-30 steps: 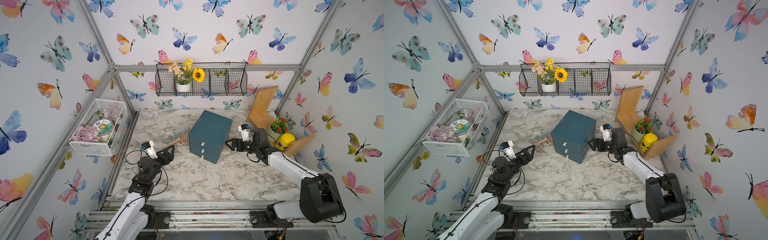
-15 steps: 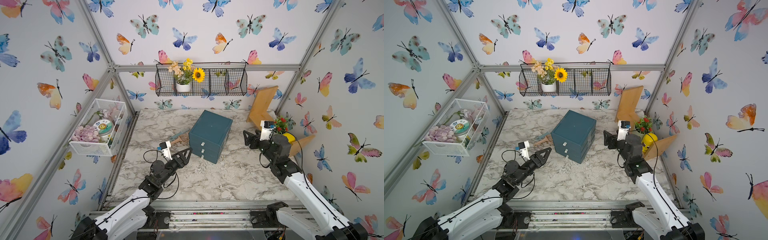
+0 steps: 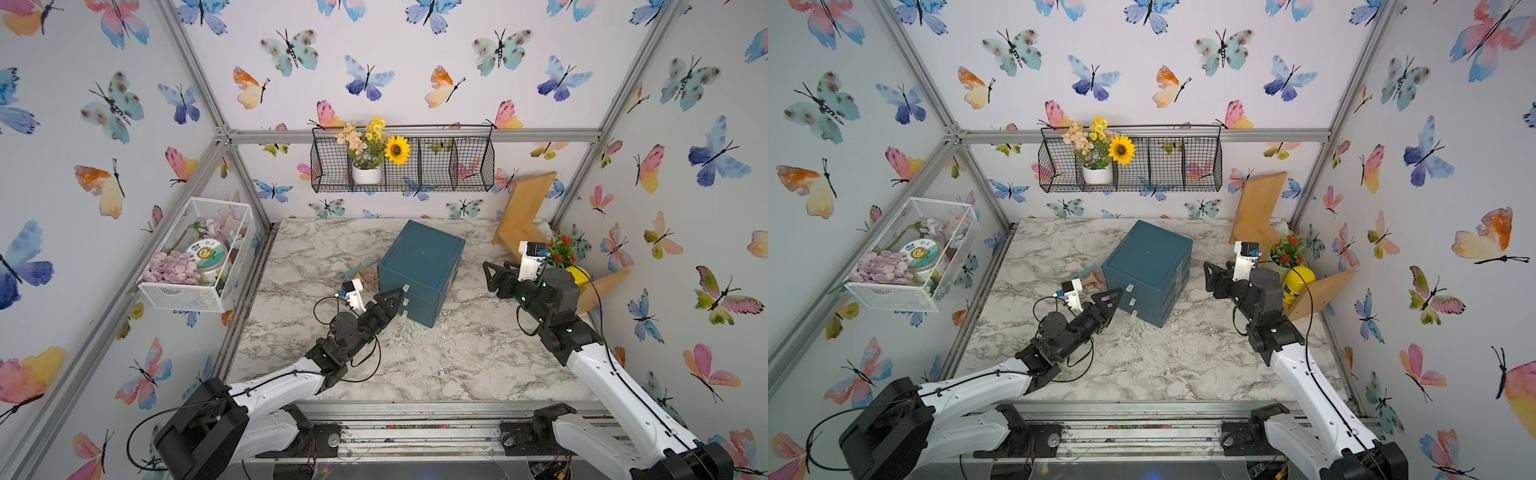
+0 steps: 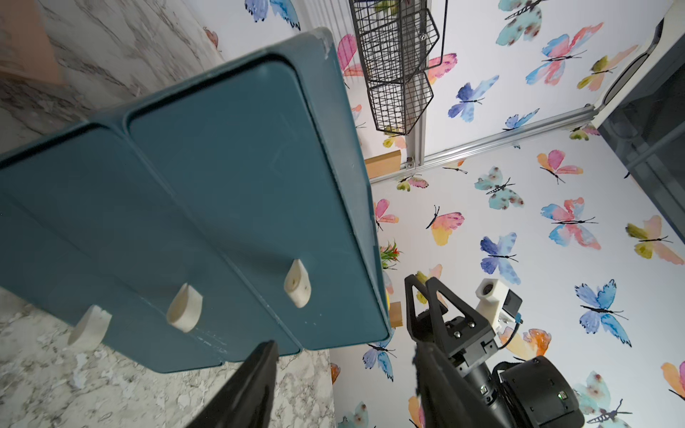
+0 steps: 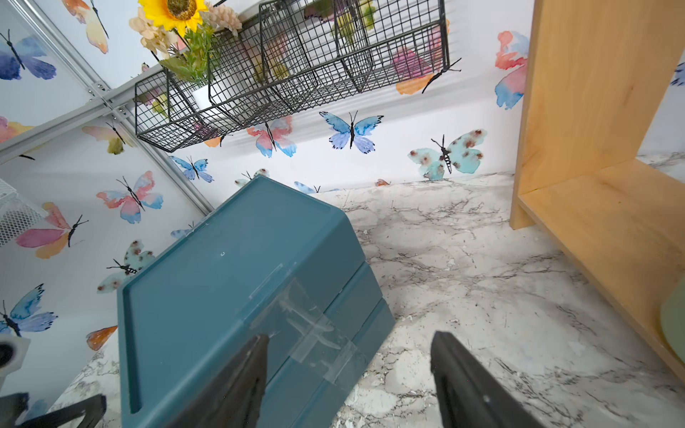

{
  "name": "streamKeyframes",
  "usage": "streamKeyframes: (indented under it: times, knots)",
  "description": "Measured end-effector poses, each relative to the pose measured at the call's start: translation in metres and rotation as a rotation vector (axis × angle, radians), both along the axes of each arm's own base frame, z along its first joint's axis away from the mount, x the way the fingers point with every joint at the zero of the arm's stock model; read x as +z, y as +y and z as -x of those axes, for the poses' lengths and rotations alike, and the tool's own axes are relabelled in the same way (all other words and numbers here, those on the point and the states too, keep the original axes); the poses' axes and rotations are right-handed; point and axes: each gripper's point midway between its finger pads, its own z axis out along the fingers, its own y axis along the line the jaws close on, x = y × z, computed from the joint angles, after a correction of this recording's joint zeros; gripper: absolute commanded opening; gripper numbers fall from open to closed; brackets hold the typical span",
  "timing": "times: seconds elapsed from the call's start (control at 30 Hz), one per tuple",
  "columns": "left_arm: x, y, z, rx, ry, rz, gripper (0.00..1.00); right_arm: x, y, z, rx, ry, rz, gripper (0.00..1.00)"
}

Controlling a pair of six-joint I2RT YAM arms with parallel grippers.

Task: Take the cookies out of the drawer
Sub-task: Open the drawer in the storage box.

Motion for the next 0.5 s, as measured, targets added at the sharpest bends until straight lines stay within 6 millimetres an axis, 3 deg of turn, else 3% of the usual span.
streamKeyframes:
  times: [0.27, 0.5]
  knots:
    - [-0.008, -0.006, -0.015, 0.035, 0.07, 0.028, 0.57, 0.0, 0.004, 0.004, 0.022, 0.018, -0.023, 0.7]
    - [-0.021, -0.015, -0.024, 0.037, 0.13, 0.037, 0.5, 0.003, 0.004, 0.006, 0.027, 0.019, -0.024, 0.68]
